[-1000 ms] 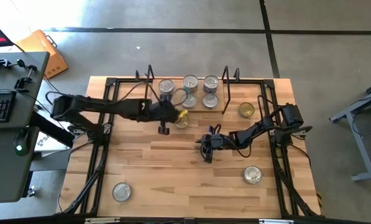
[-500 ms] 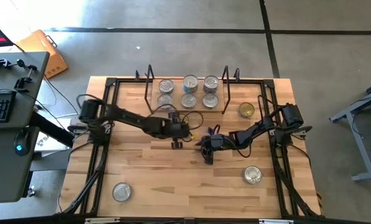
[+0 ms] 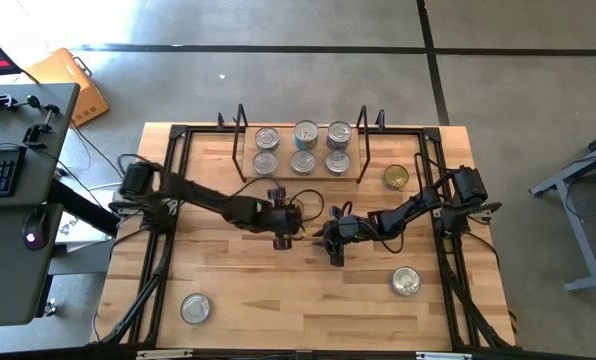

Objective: Stack canned seafood by type on shelf
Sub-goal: Stack the green tuna can on top of the green tuna can on the shelf

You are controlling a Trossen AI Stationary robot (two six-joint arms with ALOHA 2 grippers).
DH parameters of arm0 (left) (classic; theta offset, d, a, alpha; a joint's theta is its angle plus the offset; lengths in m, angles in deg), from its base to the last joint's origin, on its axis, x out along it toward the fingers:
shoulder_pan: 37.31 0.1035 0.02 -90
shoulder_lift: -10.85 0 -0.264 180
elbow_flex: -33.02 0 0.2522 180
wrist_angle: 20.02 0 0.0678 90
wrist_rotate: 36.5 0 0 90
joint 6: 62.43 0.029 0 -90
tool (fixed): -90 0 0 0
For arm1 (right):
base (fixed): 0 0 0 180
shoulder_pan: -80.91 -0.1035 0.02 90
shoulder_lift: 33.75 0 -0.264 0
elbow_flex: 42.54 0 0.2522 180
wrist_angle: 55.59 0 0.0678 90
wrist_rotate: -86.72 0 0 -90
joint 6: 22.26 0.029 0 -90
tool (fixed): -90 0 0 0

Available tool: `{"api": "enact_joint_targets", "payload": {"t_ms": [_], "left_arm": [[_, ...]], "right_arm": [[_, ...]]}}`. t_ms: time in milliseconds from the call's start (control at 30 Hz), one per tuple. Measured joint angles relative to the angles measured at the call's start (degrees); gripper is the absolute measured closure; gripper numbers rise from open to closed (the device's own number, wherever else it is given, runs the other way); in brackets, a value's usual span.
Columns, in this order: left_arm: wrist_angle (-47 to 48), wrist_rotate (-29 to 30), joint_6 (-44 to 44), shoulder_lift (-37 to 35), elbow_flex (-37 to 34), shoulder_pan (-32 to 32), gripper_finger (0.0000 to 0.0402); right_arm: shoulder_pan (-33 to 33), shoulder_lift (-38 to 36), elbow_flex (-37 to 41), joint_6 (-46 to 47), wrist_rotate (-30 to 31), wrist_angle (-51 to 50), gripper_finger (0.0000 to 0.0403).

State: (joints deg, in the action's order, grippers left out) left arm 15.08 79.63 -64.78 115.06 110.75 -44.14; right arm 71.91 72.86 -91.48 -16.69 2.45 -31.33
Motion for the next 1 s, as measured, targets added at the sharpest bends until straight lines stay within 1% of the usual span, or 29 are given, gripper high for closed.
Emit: {"api": "enact_joint_targets", "payload": {"t_ms": [133, 233, 300, 400, 567, 633, 700, 767, 833, 900, 1000], "left_arm": [[1.85, 1.33, -0.11, -4.01, 0.13, -3.39, 0.0401], [1.80, 1.45, 0.78, -5.14, 0.11, -5.50, 0.0400], [0.96, 1.02, 2.99, -5.18, -0.30, -6.27, 0.0389], [-3.16, -1.49, 5.36, -5.13, -3.41, -5.47, 0.0357], [-12.34, -9.76, 7.42, -5.12, -8.97, -1.94, 0.0281], [-15.03, -10.44, 8.70, -5.09, -11.21, -0.88, 0.0255], [-15.23, -10.46, 11.14, -5.09, -12.50, -0.06, 0.0237], [-15.17, -10.43, 13.71, -5.09, -13.57, 0.30, 0.0232], [-15.56, -11.18, 16.04, -4.69, -14.39, 0.44, 0.0238], [-15.85, -11.96, 17.54, -4.39, -14.76, 0.44, 0.0254], [-16.61, -12.37, 17.58, -3.43, -14.91, 0.36, 0.0291]], "right_arm": [[0.00, 0.00, 0.00, 1.26, 0.00, 0.00, 0.0295], [-0.29, 0.00, 0.00, 2.33, 0.00, 0.02, 0.0295], [-0.44, 0.00, 0.00, 3.34, 0.00, 0.11, 0.0295], [-0.77, 0.00, 0.00, 4.99, 0.00, 0.48, 0.0295], [-1.68, 0.00, 0.00, 5.57, 0.00, 0.46, 0.0295], [-1.93, 0.00, 0.00, 6.10, -0.02, 0.46, 0.0295], [-2.09, 0.00, 0.00, 6.30, -0.01, 0.68, 0.0295], [-2.53, 0.00, 0.00, 5.91, 0.01, 2.49, 0.0295], [-3.34, 0.00, 0.00, 4.18, 0.02, 6.23, 0.0295], [-4.20, 0.00, 0.00, 1.48, -0.99, 10.05, 0.0295], [-4.91, 0.00, 0.00, -1.97, -1.59, 15.02, 0.0295]]}}
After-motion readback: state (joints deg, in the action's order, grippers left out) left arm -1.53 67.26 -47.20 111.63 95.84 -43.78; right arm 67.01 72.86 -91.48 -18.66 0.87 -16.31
